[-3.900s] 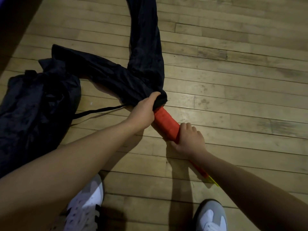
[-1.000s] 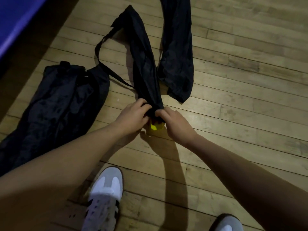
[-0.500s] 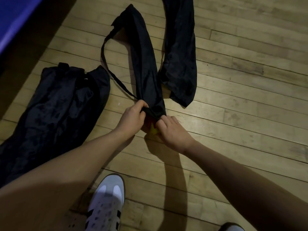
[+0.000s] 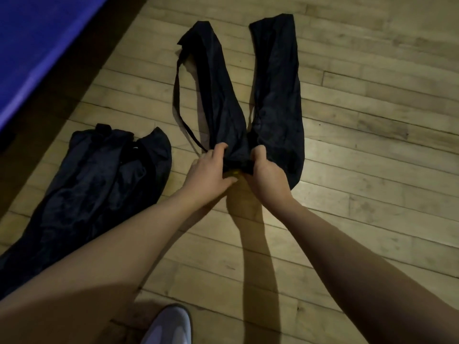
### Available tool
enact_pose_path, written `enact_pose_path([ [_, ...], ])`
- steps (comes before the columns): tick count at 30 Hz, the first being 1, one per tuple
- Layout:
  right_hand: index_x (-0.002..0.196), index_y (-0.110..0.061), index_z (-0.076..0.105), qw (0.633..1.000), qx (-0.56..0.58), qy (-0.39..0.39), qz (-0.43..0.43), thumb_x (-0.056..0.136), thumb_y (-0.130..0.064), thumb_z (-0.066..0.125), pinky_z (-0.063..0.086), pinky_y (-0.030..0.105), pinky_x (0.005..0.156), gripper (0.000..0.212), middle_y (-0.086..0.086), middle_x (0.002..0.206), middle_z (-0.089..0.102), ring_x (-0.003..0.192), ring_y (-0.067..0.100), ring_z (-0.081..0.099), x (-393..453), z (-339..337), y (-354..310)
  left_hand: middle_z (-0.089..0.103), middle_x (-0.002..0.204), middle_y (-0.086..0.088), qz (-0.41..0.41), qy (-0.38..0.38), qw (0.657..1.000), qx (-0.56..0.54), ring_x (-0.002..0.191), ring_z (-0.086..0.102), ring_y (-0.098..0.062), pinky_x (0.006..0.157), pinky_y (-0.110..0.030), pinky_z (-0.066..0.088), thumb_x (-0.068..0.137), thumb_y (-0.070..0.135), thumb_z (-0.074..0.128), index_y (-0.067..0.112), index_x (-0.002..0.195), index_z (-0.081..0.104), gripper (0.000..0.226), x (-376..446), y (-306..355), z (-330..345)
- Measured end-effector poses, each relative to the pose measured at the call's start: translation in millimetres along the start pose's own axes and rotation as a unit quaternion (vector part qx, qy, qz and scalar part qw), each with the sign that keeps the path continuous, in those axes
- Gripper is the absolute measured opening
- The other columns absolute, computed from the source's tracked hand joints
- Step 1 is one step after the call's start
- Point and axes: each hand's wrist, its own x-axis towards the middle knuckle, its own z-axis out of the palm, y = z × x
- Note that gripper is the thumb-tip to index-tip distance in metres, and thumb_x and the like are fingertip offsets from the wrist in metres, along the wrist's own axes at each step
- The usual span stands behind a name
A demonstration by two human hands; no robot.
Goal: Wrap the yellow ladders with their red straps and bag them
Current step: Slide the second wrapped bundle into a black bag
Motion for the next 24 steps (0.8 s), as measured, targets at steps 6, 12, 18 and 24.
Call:
enact_pose_path([
  [6, 0.085, -0.01, 0.06, 0.993, -0.114, 0.011, -0.023, 0.069, -0.002, 0.075, 0.005, 0.018, 0.041, 0.023, 0.001, 0.05, 0.055, 0.039, 0.023, 0.054, 13, 10, 9, 0.052, 0.125, -0.013, 0.001, 0.001, 0.981, 0.192, 0.102, 0.058, -0.03, 0.075, -0.038, 0.047, 0.088, 0.022, 0.063, 0.009, 0.146, 0.02, 0.073, 33, 0, -1],
  [12, 0.08, -0.009, 0.061, 0.992, -0.083, 0.058, -0.076, 0.063, 0.003, 0.075, 0.019, 0.019, 0.04, 0.026, -0.001, 0.048, 0.05, 0.034, 0.019, 0.045, 20, 9, 16, 0.029, 0.149, -0.016, 0.055, 0.001, 0.964, 0.258, 0.127, 0.041, -0.031, 0.105, -0.037, 0.032, 0.089, 0.019, 0.06, 0.007, 0.152, 0.004, 0.085, 51, -1, -2],
  [18, 0.09, -0.007, 0.057, 0.991, -0.084, 0.064, -0.087, 0.065, 0.006, 0.069, 0.02, 0.024, 0.039, 0.031, 0.003, 0.051, 0.049, 0.036, 0.023, 0.044, 39, 0, 29, 0.035, 0.145, -0.016, 0.057, 0.0, 0.961, 0.27, 0.121, 0.048, -0.032, 0.1, -0.037, 0.038, 0.088, 0.011, 0.058, 0.016, 0.152, 0.01, 0.08, 78, 8, -5],
  [24, 0.095, -0.011, 0.061, 0.99, -0.114, 0.011, -0.077, 0.07, 0.0, 0.069, 0.03, 0.026, 0.053, 0.028, 0.004, 0.066, 0.057, 0.053, 0.026, 0.058, 16, 2, 39, 0.04, 0.123, -0.012, 0.07, -0.001, 0.972, 0.225, 0.101, 0.052, -0.029, 0.069, -0.034, 0.04, 0.088, 0.002, 0.054, 0.012, 0.134, 0.035, 0.051, 65, 18, -3],
])
